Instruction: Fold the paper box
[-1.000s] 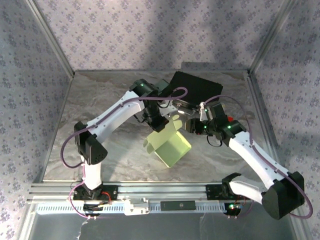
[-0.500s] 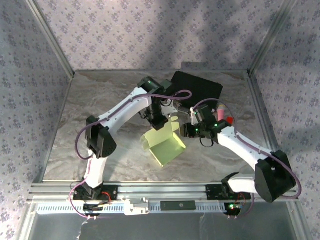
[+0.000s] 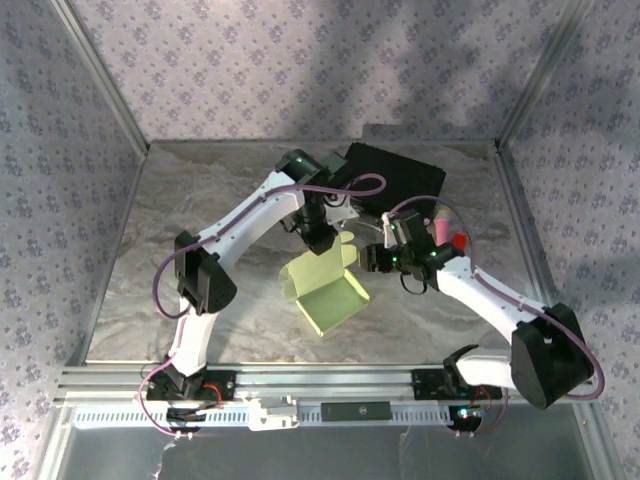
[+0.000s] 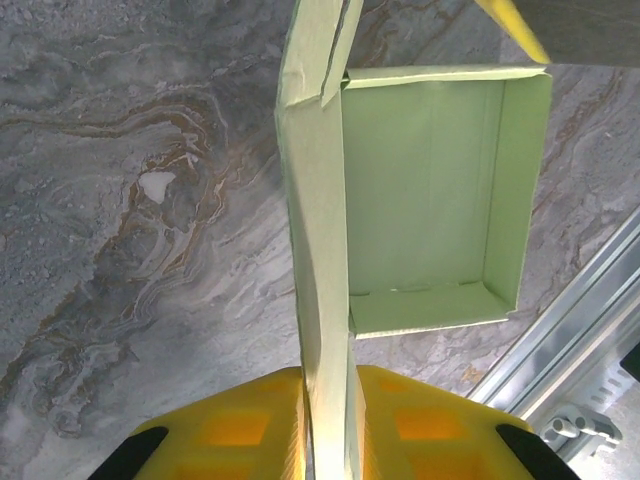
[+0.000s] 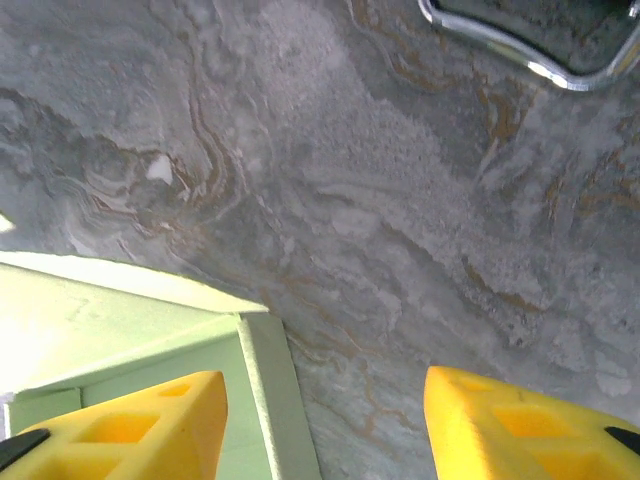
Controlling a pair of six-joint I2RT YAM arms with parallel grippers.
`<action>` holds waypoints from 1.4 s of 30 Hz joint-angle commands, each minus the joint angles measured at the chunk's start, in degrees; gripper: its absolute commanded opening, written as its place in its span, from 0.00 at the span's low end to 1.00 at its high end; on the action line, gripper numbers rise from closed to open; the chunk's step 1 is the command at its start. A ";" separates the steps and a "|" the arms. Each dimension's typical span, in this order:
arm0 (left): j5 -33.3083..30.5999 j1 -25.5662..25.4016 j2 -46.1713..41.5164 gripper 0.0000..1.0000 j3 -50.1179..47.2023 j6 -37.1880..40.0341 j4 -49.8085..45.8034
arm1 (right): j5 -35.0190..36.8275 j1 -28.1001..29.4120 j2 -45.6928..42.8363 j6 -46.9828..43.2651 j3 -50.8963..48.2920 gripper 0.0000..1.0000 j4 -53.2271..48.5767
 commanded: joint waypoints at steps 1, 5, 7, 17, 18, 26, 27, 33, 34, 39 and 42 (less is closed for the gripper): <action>-1.44 -1.03 1.26 0.21 2.33 0.43 -0.86 | -3.74 -0.49 1.03 -5.74 2.44 0.59 0.35; -1.96 -1.56 1.52 0.19 3.36 0.40 -0.70 | -6.76 0.94 5.45 -12.15 6.63 0.59 -3.25; -2.54 -1.64 1.69 0.18 3.51 0.43 -0.70 | -6.38 1.06 6.44 -12.75 7.31 0.59 -3.68; -9.24 -2.31 0.09 0.03 3.82 6.65 1.03 | -4.19 2.05 1.36 -13.96 5.18 0.57 -0.89; -9.68 -2.51 -0.16 0.02 3.77 7.43 1.48 | -4.62 1.96 0.91 -14.36 5.14 0.56 -0.84; -9.88 -3.30 -1.33 0.00 3.63 15.23 1.15 | -5.33 1.08 -14.62 -21.13 -11.83 0.55 20.20; -9.75 -3.31 -1.38 0.00 3.52 15.92 0.92 | -5.43 1.00 -17.74 -21.98 -15.49 0.58 25.25; -9.26 -3.31 -2.22 0.00 2.10 18.67 1.40 | -13.06 -0.85 -19.48 -26.11 -19.86 0.68 33.06; -8.81 -3.24 -2.53 0.00 1.62 18.87 1.71 | -14.36 -0.77 -17.06 -26.78 -18.90 0.67 32.58; -7.51 -3.36 -4.05 0.01 -1.22 20.35 3.55 | -16.67 -0.24 -11.06 -29.82 -16.53 0.66 32.89; -7.17 -3.40 -4.80 0.09 -3.08 20.37 5.03 | -16.14 -0.28 -10.38 -30.65 -15.07 0.66 32.11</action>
